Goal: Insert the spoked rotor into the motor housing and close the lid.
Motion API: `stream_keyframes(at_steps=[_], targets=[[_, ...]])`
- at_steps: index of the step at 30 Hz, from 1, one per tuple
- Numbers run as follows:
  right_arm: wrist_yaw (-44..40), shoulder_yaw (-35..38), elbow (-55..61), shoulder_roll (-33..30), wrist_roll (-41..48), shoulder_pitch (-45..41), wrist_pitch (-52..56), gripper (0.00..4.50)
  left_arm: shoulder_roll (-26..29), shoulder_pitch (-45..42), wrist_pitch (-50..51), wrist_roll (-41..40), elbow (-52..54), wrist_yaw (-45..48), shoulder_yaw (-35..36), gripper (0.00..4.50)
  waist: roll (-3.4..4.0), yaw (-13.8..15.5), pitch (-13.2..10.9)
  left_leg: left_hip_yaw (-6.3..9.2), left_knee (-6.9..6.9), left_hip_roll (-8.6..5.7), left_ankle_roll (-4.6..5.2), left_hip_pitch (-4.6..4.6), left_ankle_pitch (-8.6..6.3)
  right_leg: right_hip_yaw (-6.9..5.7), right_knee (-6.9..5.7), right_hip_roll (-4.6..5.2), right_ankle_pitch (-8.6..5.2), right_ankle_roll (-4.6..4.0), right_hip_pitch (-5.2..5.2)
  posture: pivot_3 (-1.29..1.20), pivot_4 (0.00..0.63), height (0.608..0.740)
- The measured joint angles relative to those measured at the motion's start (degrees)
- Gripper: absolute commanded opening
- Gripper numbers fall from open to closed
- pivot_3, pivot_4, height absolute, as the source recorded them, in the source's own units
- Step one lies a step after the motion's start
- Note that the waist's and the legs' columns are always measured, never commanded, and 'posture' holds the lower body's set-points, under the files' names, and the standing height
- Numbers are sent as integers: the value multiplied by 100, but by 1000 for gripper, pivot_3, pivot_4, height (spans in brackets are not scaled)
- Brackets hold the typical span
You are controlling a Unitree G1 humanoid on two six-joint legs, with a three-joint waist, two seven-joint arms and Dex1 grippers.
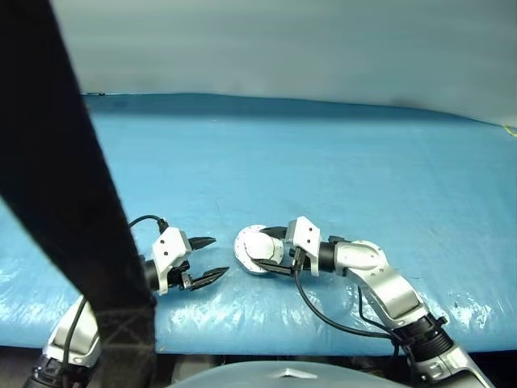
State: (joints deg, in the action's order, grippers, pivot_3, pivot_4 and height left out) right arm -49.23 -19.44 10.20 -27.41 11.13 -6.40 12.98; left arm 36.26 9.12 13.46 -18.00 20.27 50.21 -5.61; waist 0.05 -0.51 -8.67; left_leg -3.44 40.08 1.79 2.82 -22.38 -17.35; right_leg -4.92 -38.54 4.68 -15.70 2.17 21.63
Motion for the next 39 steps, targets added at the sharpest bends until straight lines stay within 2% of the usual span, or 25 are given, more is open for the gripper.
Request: stream_keyframes(at_steps=[4,6,17,26,32,39], targets=[[177,2,-26,115,-1,70,23,3030,-1,2,0,0,0,0,-7,3601,-7,-5,7,-3,-9,7,15,34,-9,-1,1,7,4,-18,-20,0,150,740],[222,16,-23,136,17,92,86,3030,-2,11,0,0,0,0,-16,3601,-4,-2,10,-7,-21,7,15,46,-5,-8,1,24,-15,-66,-25,0,150,740],[494,-111,-26,255,-127,106,84,3030,-1,-1,-58,63,-106,3,-33,3601,-32,-12,44,-7,-100,2,-6,67,50,-28,10,53,-7,-103,-19,0,150,740],[458,-201,-77,204,-184,60,-55,3030,-75,172,-529,258,-424,-24,-32,3601,-31,-13,44,-6,-122,3,-9,67,59,-38,28,58,-3,-109,-15,0,150,740],[420,-192,-155,212,-213,-4,-69,3030,-421,454,-835,223,-698,-186,81,3601,-31,-11,44,-6,-133,3,-9,64,59,-49,41,69,-2,-109,-13,0,150,740],[335,-211,-225,215,-213,-31,-136,3030,-470,565,-1010,232,-848,-266,80,3601,-29,-9,43,-6,-151,3,-11,65,60,-62,52,77,-2,-109,-10,0,150,740]])
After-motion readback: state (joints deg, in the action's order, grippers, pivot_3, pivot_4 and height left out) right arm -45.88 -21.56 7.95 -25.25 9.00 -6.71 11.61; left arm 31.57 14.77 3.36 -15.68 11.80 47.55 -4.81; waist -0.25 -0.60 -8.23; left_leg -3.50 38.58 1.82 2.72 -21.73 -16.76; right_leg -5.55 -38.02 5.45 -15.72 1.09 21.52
